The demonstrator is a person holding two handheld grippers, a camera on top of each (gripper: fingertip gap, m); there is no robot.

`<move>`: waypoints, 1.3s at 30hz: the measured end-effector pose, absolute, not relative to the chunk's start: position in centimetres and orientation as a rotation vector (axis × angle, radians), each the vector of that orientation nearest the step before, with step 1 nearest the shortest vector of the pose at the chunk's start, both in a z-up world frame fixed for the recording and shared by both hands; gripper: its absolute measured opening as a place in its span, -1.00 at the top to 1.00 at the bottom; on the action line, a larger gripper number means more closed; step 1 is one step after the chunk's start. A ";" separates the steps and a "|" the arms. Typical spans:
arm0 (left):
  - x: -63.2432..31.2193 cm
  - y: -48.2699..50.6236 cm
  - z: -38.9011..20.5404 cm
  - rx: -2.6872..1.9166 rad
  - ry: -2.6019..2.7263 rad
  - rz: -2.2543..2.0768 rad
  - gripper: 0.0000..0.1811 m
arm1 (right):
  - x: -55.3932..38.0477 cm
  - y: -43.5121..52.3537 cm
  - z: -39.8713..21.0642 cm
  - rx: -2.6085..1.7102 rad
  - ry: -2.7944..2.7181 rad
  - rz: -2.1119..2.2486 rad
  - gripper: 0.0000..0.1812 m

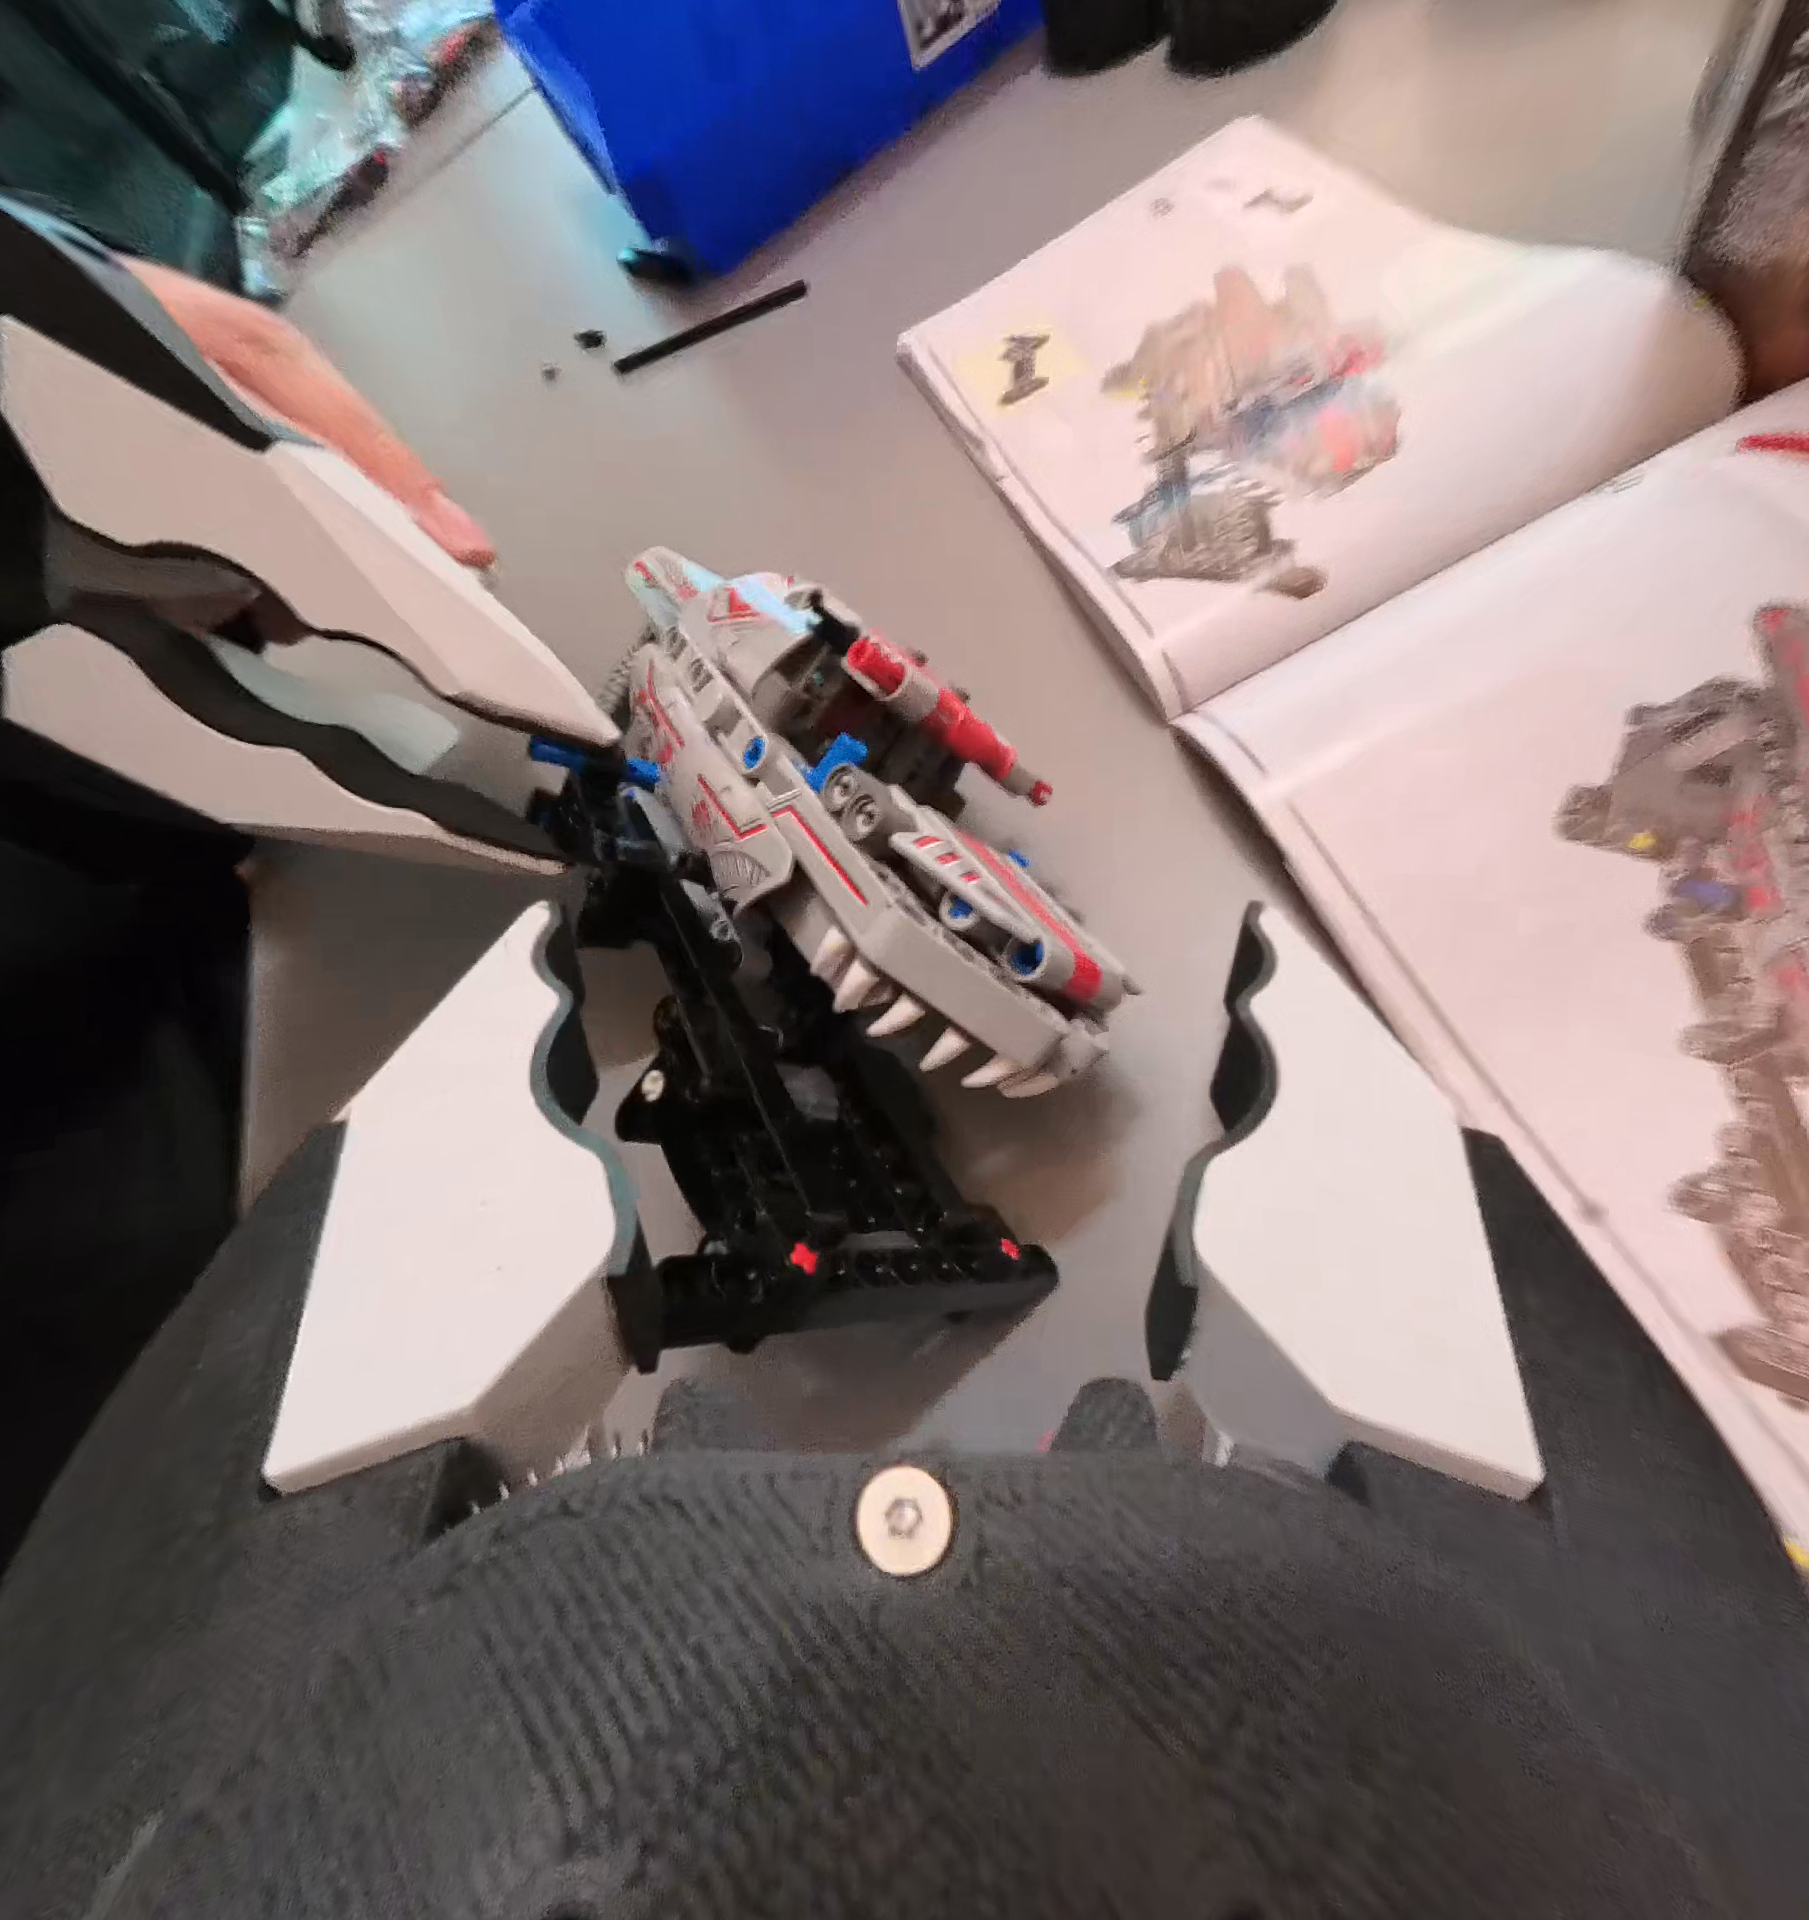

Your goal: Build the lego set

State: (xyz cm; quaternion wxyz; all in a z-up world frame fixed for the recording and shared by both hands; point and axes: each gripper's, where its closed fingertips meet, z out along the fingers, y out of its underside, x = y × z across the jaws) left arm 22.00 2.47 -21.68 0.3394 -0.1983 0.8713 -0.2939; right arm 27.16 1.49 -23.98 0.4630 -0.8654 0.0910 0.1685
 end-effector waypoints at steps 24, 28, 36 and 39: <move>22.3 2.2 -22.0 -0.751 2.298 -0.981 0.77 | 26.3 2.2 -23.3 -1.928 0.275 0.636 -0.21; 22.3 2.2 -22.0 -0.787 2.310 -1.006 0.77 | 26.6 2.4 -23.3 -1.942 0.284 0.599 -0.16; 22.2 2.2 -22.0 -0.794 2.352 -1.043 0.77 | 27.1 2.5 -23.2 -1.909 0.370 0.581 -0.08; 21.9 2.0 -21.9 -0.783 2.356 -1.072 0.77 | 26.9 2.5 -23.2 -1.910 0.351 0.569 -0.08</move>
